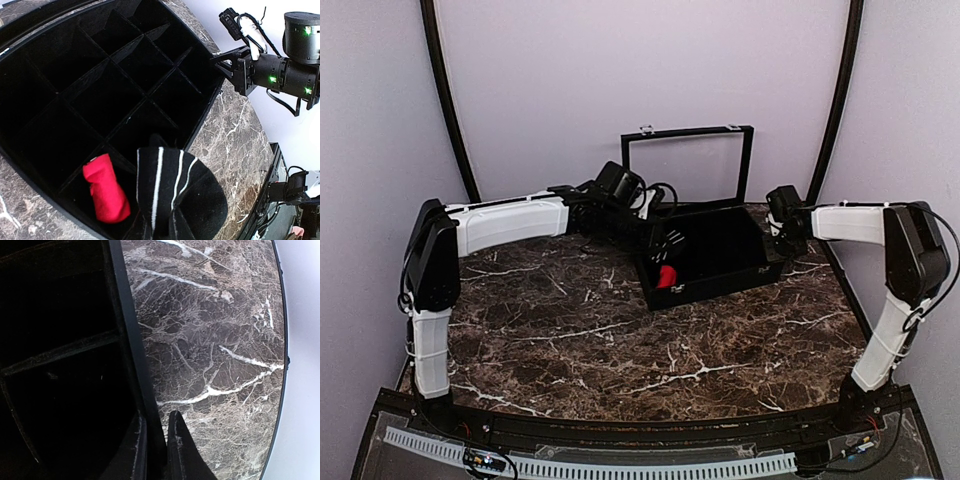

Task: Roll the socks
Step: Move the storage box to the center of the board.

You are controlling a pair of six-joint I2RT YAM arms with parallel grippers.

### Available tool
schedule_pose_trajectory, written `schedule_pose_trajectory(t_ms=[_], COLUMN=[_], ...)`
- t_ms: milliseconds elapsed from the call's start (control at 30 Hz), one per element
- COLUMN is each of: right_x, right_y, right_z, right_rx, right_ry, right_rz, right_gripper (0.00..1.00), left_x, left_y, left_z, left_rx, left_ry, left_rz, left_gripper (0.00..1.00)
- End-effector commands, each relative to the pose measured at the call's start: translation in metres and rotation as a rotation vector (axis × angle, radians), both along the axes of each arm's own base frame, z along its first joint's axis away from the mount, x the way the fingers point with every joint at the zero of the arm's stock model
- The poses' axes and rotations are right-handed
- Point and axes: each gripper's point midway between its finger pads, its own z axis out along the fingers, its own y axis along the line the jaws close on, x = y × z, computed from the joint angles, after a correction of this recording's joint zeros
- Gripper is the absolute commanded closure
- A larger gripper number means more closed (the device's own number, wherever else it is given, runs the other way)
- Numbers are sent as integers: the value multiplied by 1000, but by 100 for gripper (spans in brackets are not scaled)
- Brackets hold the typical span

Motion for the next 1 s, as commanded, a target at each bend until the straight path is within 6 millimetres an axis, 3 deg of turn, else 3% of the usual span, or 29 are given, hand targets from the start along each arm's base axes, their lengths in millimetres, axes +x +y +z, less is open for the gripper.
schedule_pose_trajectory(t_ms=[0, 533, 633, 967], right_x=[-21, -96, -105, -134], right_y=[34, 74, 82, 104], right_z=[-18, -28, -17, -20], right_rx=[142, 157, 183, 218], right_ry=[51, 107, 84, 110], right_rz=[44, 85, 87, 105], right_gripper=[100, 100, 100, 100], left_x=[3, 12, 13, 14], left_y=[-6, -21, -20, -13], left_z=[10, -15, -20, -44], left_rx=[-41, -46, -32, 6], left_ry=[13, 59, 65, 119], left_rz=[-12, -1, 12, 80], left_gripper=[100, 100, 100, 100])
